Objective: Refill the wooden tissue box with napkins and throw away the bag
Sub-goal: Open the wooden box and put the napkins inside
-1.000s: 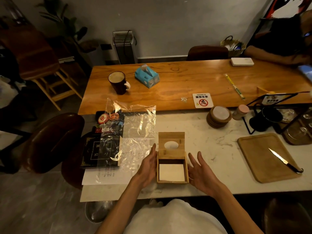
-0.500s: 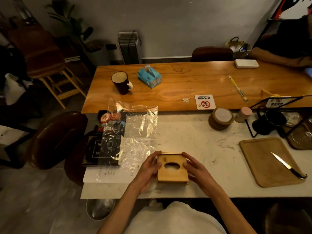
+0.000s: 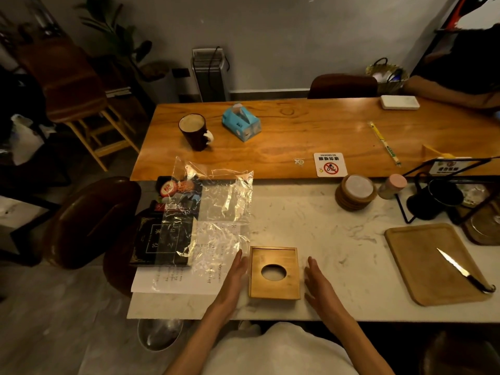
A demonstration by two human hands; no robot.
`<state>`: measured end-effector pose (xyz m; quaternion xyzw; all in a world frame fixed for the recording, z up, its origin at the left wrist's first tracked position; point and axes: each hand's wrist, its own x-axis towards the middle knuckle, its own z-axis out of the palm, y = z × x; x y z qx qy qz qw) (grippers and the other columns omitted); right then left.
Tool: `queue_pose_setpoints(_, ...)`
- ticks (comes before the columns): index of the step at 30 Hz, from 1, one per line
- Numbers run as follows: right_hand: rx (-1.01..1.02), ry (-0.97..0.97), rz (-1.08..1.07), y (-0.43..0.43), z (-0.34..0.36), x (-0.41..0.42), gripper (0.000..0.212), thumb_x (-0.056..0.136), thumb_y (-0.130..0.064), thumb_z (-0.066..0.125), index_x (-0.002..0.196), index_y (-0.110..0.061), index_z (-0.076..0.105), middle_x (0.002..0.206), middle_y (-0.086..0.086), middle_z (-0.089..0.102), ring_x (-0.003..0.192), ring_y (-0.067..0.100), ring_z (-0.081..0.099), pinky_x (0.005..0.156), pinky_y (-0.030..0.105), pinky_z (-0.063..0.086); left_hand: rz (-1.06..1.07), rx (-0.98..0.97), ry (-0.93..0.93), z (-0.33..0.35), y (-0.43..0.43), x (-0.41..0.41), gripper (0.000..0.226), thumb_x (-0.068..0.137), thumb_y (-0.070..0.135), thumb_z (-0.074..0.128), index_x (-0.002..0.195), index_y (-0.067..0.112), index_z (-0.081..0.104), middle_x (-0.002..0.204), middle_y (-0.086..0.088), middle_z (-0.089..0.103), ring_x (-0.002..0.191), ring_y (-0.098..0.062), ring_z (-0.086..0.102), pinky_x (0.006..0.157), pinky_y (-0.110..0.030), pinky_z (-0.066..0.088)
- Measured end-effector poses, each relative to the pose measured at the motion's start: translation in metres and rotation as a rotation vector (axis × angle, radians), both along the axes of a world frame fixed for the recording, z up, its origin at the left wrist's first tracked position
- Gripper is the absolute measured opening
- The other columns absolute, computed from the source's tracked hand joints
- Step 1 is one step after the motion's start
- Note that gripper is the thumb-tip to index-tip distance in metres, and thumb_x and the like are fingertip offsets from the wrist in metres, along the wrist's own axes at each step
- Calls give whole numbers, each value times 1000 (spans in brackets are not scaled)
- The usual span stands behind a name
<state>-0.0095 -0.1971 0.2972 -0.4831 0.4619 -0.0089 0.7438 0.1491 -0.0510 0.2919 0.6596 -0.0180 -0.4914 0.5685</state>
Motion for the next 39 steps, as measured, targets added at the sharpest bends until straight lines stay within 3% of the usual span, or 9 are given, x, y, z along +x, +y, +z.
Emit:
queue_pose_setpoints(2,111,-36,34,3,9,1,69,88,-69,31,147,-33,35,147,-10,48,133,8,46,107,30,39,-6,3,108,-1,-4,-6,62,93,65,41,140,25,49,143,0,54,129,-14,53,112,-40,37)
queue_pose_setpoints(5,155,-83,79,7,29,13,50,102,-49,17,115,-27,60,96,-14,77,85,0,72,62,14,54,-11,60,137,-33,-9,-10,77,82,77,50,146,36,39,149,-1,47,130,-20,52,112,-48,38)
queue_pose_setpoints(10,100,-142,49,-32,42,23,50,102,-47,12,108,-32,59,94,-22,74,84,-7,69,60,8,51,-38,-48,148,19,-58,-4,54,101,53,31,131,15,57,126,-10,67,116,-24,64,103,-42,48)
queue_pose_setpoints(19,62,-114,97,-100,48,68,49,102,-48,11,104,-32,57,102,-20,65,74,-11,68,54,6,50,-87,-100,167,18,-131,46,58,103,48,23,131,10,56,115,-7,70,96,-14,71,81,-28,58)
queue_pose_setpoints(23,31,-86,109,-130,43,100,49,101,-52,12,114,-33,55,104,-19,66,80,-8,68,56,9,50,-88,-121,152,16,-164,75,56,104,45,21,128,8,55,109,-6,69,82,-8,73,64,-21,58)
queue_pose_setpoints(31,77,-80,98,-175,39,138,49,103,-49,10,127,-27,47,105,-16,62,88,-3,60,57,11,50,-47,-105,139,21,-202,109,58,102,51,22,131,15,57,119,-8,69,95,-14,71,70,-24,59)
queue_pose_setpoints(34,95,-79,57,-175,43,138,45,103,-46,8,127,-28,42,104,-17,59,87,-3,58,57,7,51,-21,-108,170,20,-200,109,58,101,53,24,128,16,60,123,-11,68,104,-22,69,82,-32,58)
queue_pose_setpoints(37,40,-41,43,-176,37,136,55,101,-53,8,140,-28,37,127,-12,57,111,9,58,82,10,47,-6,-131,179,19,-198,108,56,102,51,22,128,17,59,118,-5,71,108,-19,68,90,-35,54)
queue_pose_setpoints(39,-27,9,17,-173,32,131,71,95,-64,14,152,-24,24,152,-2,39,139,22,40,108,28,33,-27,-116,130,22,-192,107,53,103,50,21,127,22,59,112,4,74,104,-10,69,89,-30,53)
